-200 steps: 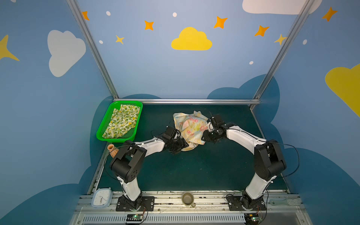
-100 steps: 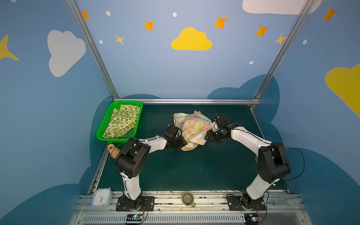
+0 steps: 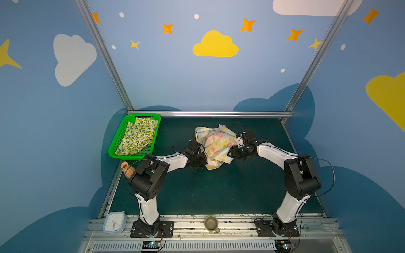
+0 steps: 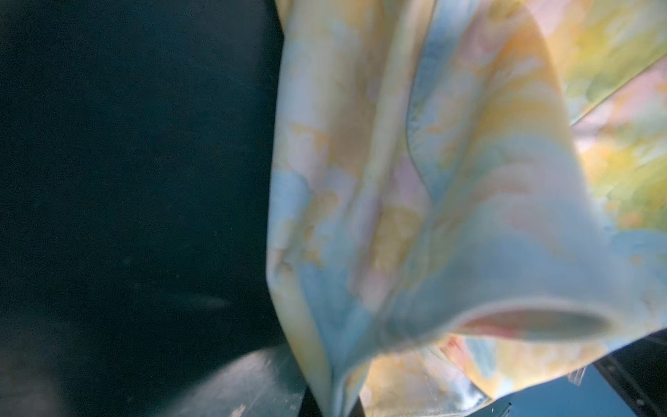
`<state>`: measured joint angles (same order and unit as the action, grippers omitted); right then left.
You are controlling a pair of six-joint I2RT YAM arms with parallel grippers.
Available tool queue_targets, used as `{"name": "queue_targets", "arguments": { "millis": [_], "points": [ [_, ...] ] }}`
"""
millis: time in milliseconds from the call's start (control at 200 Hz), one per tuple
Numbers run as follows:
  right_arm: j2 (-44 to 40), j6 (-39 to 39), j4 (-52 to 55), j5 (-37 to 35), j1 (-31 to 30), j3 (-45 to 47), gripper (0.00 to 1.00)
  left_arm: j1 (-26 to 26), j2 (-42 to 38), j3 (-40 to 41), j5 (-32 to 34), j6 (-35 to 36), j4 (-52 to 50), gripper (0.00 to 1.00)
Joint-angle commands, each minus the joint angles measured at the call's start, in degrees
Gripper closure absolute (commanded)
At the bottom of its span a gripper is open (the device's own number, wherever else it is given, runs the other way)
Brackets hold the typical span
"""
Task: Fold and stack skirts
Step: Flatten out the skirt at the center of the table.
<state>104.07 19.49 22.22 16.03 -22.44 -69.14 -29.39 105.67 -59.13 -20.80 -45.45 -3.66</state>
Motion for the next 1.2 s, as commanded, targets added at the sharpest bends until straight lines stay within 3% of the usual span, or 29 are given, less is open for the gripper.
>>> {"name": "queue_targets", "arguments": {
  "millis": [0,140,406,776,991,1191],
  "points": [
    [1.6,0.0,-2.9,2.5,0.1,-2.8,0.52,0.2,0.1,-1.2,0.9,1.1,-1.7,0.96],
    [0.9,0.4,-3.2,4.0,0.0,-3.7,1.0,0.6,-0.7,-1.3,1.3,1.3,-2.4,0.96],
    [-4.9,1.7,0.2,9.6,2.7,-6.4,1.0,5.1,-4.9,-3.6,3.9,4.8,-8.2,0.96],
    [-15.4,3.2,6.9,19.7,8.6,-16.0,1.0,17.5,-15.5,-13.2,11.9,14.1,-21.4,0.96],
    [-29.8,8.5,-9.3,17.9,10.1,-3.2,1.0,22.5,-22.8,-16.3,15.7,14.9,-25.3,0.96],
    [-36.8,8.8,-8.7,16.2,10.5,3.5,1.0,25.4,-29.9,-13.6,18.1,15.5,-25.9,0.96]
  ]
}}
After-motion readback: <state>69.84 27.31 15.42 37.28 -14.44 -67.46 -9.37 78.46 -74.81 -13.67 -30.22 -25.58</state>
